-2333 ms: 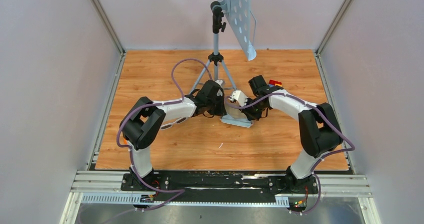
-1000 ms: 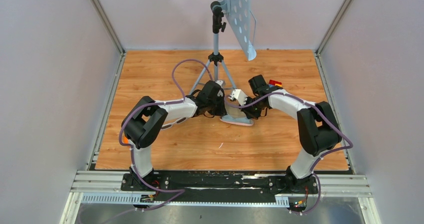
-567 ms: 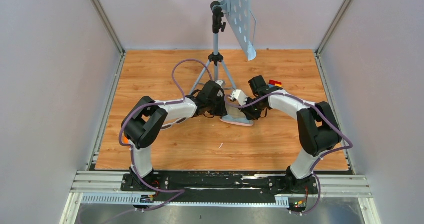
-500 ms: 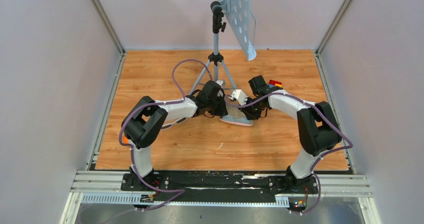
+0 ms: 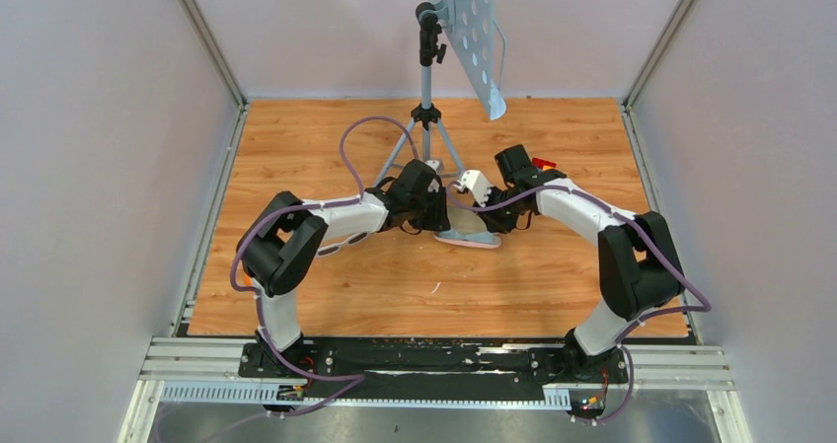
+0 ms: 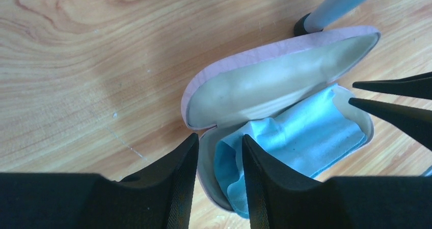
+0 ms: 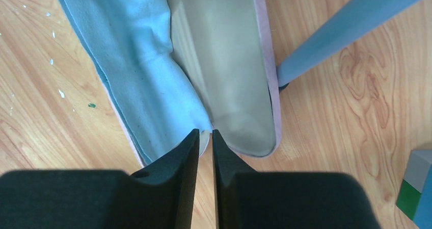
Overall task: Organize the sunglasses
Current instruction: Place the glasses cleaning cloth in the sunglasses case.
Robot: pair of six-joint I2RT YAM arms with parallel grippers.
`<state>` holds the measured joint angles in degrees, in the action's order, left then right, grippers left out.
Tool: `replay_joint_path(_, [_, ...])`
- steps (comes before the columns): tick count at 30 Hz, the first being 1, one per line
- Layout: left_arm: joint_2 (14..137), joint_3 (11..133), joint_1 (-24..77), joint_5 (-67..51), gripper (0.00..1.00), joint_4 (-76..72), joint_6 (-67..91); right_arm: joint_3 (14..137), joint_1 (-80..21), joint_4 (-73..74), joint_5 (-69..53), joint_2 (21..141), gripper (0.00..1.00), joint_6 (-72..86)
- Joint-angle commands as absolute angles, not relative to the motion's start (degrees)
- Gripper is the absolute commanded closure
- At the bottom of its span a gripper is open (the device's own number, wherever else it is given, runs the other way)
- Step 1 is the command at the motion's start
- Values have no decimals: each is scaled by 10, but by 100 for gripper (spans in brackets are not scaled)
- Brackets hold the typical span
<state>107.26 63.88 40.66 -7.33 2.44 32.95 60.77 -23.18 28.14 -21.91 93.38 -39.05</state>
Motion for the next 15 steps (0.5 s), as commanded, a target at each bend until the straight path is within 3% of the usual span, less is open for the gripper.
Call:
replay_joint_path(1, [1031,640,409,-52,59,47,333,612,-224,304,-222,905,81,-376])
replay_joint_path(15, [952,580,409,-18,57,54,340,620,-224,307,-290,889,81,-349])
